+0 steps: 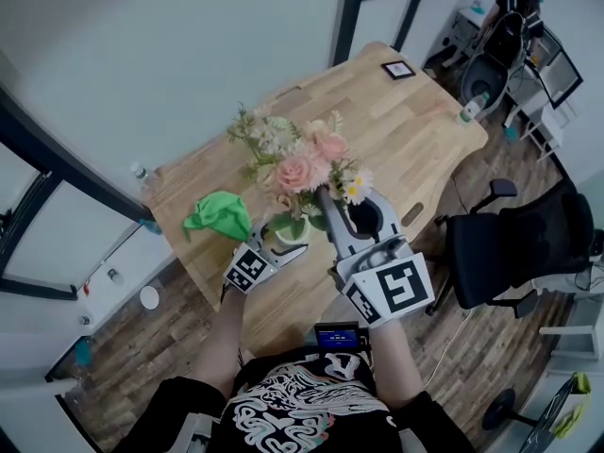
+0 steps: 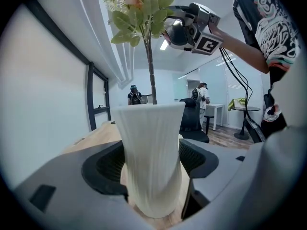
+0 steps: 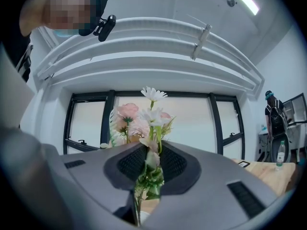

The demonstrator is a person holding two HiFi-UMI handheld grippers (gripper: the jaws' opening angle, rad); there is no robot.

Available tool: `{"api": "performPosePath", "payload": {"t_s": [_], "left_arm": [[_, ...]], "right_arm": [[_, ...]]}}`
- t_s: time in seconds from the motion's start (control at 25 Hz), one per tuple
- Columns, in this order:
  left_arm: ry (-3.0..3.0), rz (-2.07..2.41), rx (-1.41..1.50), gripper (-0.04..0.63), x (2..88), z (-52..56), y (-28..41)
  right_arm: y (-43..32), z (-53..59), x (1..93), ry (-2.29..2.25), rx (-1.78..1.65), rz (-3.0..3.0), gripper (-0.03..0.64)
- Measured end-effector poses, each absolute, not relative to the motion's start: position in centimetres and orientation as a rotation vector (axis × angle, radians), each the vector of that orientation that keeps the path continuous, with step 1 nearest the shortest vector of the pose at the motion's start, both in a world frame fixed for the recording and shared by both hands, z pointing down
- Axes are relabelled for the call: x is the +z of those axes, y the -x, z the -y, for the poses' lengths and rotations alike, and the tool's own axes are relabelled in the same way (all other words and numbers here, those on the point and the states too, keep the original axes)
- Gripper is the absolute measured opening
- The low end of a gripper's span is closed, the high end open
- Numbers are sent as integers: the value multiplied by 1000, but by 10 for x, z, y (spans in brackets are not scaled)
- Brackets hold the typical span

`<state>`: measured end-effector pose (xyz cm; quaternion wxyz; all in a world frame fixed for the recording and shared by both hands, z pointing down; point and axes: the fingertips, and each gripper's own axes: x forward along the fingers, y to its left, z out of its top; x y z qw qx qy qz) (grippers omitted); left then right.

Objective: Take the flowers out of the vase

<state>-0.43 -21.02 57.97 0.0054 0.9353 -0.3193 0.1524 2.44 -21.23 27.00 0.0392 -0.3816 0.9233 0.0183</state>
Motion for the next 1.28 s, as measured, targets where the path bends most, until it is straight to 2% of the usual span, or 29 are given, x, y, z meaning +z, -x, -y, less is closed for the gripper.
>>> {"api": "performPosePath", "payload": {"t_s": [0.44,0.76,1.28], "left_arm": [[-2851,1165,529,356,586,227,56],[-2833,1212,512,356,586,232,69],[-2750,1229,523,357,605,223,78]], "right_arm": [[-31,208,255,1172,55,-2785,74],[-38,208,246,1187,67,-2764,74],[-51,216,331,1252,-189,-2805,74]]}}
